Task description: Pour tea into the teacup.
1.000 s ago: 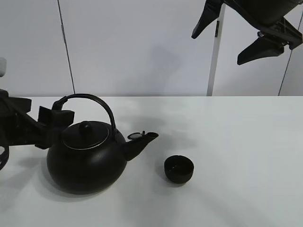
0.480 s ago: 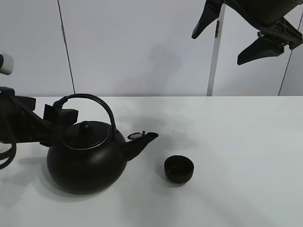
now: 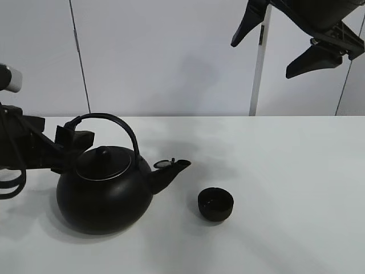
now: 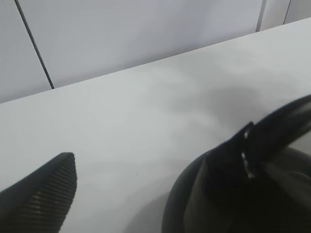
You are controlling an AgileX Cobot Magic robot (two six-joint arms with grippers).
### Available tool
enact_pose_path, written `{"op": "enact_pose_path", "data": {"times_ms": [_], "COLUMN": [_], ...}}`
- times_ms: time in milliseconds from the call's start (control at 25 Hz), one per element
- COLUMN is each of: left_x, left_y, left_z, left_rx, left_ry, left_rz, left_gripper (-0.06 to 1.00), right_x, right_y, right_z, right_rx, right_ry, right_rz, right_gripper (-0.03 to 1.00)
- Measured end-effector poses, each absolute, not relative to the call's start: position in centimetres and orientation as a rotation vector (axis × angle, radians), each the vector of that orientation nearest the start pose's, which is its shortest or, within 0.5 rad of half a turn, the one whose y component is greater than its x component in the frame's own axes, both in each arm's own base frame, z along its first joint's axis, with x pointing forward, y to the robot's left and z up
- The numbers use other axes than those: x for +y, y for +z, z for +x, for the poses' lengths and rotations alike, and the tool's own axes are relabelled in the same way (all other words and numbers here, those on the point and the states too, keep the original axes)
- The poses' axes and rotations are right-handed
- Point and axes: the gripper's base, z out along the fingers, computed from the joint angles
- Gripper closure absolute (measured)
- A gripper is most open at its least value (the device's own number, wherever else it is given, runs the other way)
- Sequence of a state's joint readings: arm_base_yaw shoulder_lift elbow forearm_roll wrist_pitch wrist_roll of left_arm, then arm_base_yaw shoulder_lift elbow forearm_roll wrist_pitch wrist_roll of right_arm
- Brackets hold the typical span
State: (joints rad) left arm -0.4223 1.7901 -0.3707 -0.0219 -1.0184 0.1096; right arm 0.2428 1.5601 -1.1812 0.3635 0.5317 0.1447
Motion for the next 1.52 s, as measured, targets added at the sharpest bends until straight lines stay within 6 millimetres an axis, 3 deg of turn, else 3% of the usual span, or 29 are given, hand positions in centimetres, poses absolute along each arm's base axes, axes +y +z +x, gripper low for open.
{"op": "enact_pose_path", "data": {"times_ms": [440,640,920,1320,1520], "left_x": [-10.7,-11.0,-11.4,-11.4,-11.9], "left_y": [12.5,12.5,12.5,12.5,12.8], "left_z": [24.8,24.7,24.5,24.5,25.6], "left_rx": [1.83,1.83,1.814,1.798,1.807], "left_ry": [-0.236,-0.256,-0.275,-0.272,-0.286], "left_rz": [0.458,0.491,0.555,0.56,0.556], "left_gripper": [0.34,0.5,0.81,0.83,0.83], "right_x": [9.9,9.9,9.9,9.9,9.9], "right_y": [29.1,29.1,29.1,29.1,29.1], "right_z": [33.1,33.1,33.1,33.1,33.1], "right_rx": [2.412,2.412,2.412,2.412,2.412], "right_ry": [0.547,0.547,0.547,0.547,0.547], "right_rz": [0.174,0.174,0.174,0.174,0.174], "right_gripper": [0.32,0.32,0.32,0.32,0.32]}}
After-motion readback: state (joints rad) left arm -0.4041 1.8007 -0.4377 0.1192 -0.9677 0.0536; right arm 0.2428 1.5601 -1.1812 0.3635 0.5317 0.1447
